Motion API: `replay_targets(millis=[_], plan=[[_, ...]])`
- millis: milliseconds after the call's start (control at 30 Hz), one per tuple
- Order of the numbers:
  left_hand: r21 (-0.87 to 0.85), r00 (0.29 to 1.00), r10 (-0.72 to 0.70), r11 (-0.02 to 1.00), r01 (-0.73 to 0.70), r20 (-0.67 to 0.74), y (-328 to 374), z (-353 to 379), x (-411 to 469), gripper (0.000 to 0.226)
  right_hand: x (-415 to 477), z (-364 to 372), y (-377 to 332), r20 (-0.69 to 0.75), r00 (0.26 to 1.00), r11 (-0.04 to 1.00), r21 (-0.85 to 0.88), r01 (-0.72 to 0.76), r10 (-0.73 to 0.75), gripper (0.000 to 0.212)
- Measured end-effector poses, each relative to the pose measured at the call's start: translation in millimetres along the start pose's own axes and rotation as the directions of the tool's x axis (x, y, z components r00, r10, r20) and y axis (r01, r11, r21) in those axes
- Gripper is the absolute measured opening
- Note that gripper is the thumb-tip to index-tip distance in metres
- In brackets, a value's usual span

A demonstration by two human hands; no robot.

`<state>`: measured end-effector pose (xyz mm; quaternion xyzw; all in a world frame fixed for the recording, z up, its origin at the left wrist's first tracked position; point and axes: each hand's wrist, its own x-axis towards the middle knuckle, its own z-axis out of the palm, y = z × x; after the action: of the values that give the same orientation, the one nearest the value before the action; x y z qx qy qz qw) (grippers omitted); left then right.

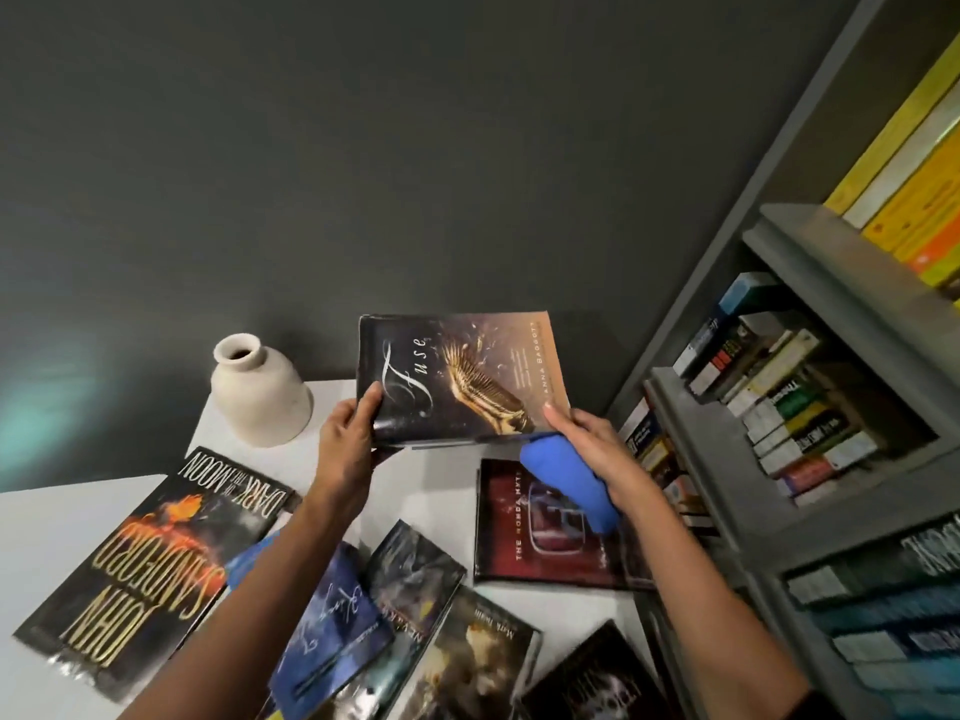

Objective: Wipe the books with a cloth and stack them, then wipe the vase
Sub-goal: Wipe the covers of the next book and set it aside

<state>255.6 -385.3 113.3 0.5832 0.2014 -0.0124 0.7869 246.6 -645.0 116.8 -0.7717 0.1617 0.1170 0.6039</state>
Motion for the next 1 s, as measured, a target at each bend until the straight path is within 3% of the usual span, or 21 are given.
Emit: replay_targets(millis=[167, 467, 633, 700, 800, 867, 900, 967, 1000], plan=[[0.157, 0.982, -0.148, 0.979, 0.129, 0.117, -20.9, 11.3, 52.4, 0.02, 67.9, -16.4, 11.9, 0.025, 0.999, 0.997, -0.075, -0.029, 0.031, 0.043], [0.256, 0.949, -0.292, 0.932, 0.255, 0.117, -72.2, 20.1, 94.2, 0.018, 121.1, -18.6, 54.1, 0.05, 0.983, 0.976, -0.136, -0.171, 0.179, 0.053], [0.319, 0.978, -0.207, 0.926, 0.201, -0.014, -84.7, 26.4, 111.6, 0.03, 132.0, -18.6, 58.5, -0.022, 0.988, 0.948, -0.279, -0.153, 0.153, 0.059], [0.385, 0.985, -0.164, 0.906, 0.175, -0.062, -89.1, 25.5, 116.1, 0.045, 135.2, -19.2, 56.4, -0.066, 0.993, 0.901, -0.418, -0.12, 0.102, 0.056], [0.514, 0.994, -0.097, 0.851, 0.109, -0.05, -99.6, 20.7, 115.2, 0.057, 134.8, -27.8, 57.0, -0.002, 0.994, 0.801, -0.591, -0.09, 0.109, 0.063], [0.628, 0.999, -0.038, 0.778, 0.012, 0.028, -96.8, 18.7, 106.4, 0.057, 133.1, -41.9, 57.5, -0.003, 0.99, 0.726, -0.679, -0.107, 0.143, 0.078], [0.7, 0.998, 0.005, 0.713, -0.047, 0.062, -97.9, 16.1, 104.2, 0.072, 133.1, -49.2, 58.7, -0.02, 0.989, 0.678, -0.726, -0.115, 0.147, 0.084], [0.791, 0.99, 0.089, 0.596, -0.138, 0.107, -97.9, 13.0, 99.7, 0.098, 133.7, -57.9, 60.5, -0.035, 0.991, 0.589, -0.802, -0.104, 0.127, 0.079], [0.815, 0.984, 0.123, 0.553, -0.175, 0.128, -99.2, 12.3, 97.1, 0.1, 133.5, -57.8, 60.9, -0.029, 0.994, 0.554, -0.829, -0.084, 0.107, 0.072]])
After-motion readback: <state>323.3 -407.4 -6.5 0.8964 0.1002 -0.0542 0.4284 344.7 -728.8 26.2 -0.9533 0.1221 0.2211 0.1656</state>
